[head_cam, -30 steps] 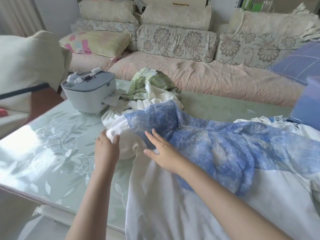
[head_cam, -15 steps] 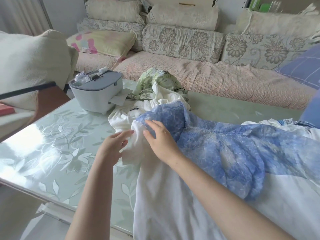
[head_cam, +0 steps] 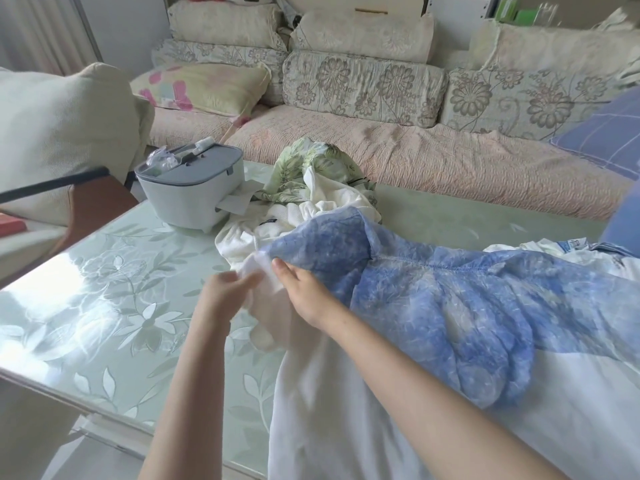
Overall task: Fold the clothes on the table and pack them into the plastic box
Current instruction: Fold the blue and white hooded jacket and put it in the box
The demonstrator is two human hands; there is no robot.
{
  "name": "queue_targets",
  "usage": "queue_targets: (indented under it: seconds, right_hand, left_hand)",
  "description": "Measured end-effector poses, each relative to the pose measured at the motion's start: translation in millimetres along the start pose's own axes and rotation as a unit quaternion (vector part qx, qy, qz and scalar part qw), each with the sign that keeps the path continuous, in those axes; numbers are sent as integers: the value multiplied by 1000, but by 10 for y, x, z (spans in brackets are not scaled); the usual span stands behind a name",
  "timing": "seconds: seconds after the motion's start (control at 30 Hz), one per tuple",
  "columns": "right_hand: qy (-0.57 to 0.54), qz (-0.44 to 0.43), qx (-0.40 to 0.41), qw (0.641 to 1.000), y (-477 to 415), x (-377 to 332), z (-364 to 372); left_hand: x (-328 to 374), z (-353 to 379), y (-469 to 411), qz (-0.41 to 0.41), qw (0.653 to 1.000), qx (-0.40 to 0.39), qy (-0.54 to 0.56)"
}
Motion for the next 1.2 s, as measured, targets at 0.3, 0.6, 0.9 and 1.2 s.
queue_targets:
  seconds: [0.3,0.6,0.9,1.2]
  right_hand:
    - [48,-101,17,994,387,-185,68]
    - [-265,-82,-21,961,80,-110,-359]
    - [-118,17,252,960,-48,309,-934]
    - [-252,23,260,932,-83,558,-1014]
  left_hand:
    - [514,-32,307,158,979,100,87]
    - [742,293,348,134,908,-234,321]
    - [425,605,-41,312,923,21,-226]
    - [421,515,-552,160,978,74,-113]
Point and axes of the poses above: each hand's wrist, its own y-axis away from the middle knuckle, its own z-axis out of the palm, x = y × z, the point moved 1 cm from there along -y, towards the middle knuckle, and after that the axes turned 8 degrees about -x, right-handed, at the moved point
